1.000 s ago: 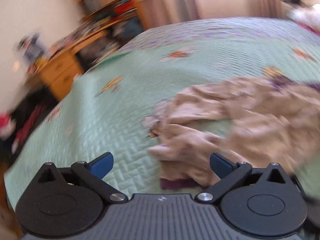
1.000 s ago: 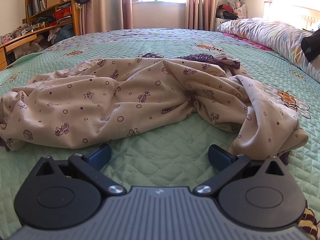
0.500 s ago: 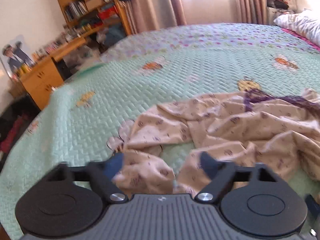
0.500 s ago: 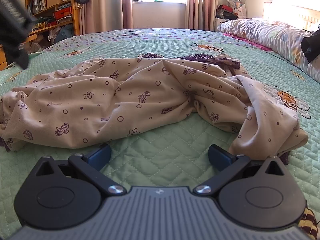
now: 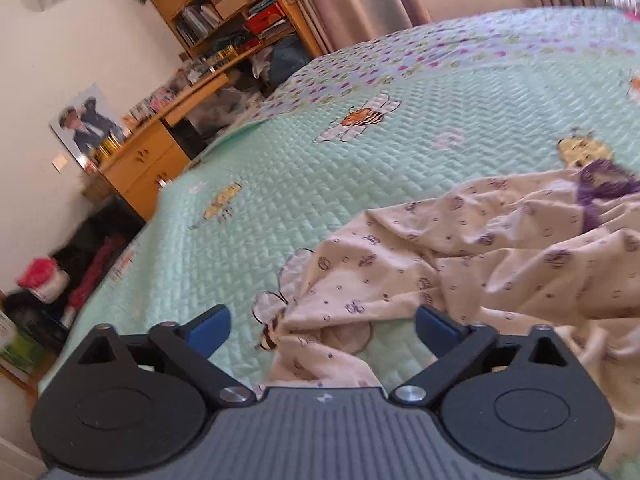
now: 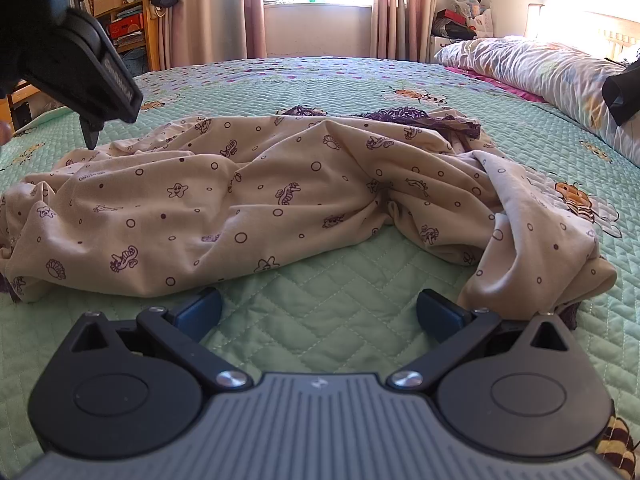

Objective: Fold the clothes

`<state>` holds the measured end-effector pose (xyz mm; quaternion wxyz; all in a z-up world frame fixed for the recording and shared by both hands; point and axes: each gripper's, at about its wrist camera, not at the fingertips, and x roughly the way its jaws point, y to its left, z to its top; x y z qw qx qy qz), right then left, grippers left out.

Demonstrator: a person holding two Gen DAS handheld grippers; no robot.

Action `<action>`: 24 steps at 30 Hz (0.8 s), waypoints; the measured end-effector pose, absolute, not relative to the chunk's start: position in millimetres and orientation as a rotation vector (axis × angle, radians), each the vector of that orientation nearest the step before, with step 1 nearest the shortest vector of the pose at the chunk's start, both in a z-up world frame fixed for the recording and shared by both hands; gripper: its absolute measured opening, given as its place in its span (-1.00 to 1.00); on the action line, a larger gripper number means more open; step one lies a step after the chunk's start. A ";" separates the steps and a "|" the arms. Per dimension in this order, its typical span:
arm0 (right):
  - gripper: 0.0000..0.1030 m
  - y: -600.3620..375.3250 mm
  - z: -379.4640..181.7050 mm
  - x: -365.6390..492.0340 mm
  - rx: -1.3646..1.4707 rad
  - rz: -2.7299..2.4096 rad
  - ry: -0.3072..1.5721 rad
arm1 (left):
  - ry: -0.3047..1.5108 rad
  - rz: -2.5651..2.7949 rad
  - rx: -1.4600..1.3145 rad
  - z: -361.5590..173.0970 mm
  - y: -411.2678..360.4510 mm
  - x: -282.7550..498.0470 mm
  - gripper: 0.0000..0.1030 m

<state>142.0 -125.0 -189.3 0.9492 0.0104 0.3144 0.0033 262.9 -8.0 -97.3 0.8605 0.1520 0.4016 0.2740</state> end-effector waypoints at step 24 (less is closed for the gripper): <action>1.00 -124.1 -189.1 142.1 0.020 0.005 0.642 | 1.062 0.003 0.413 -142.3 -40.2 260.9 -0.77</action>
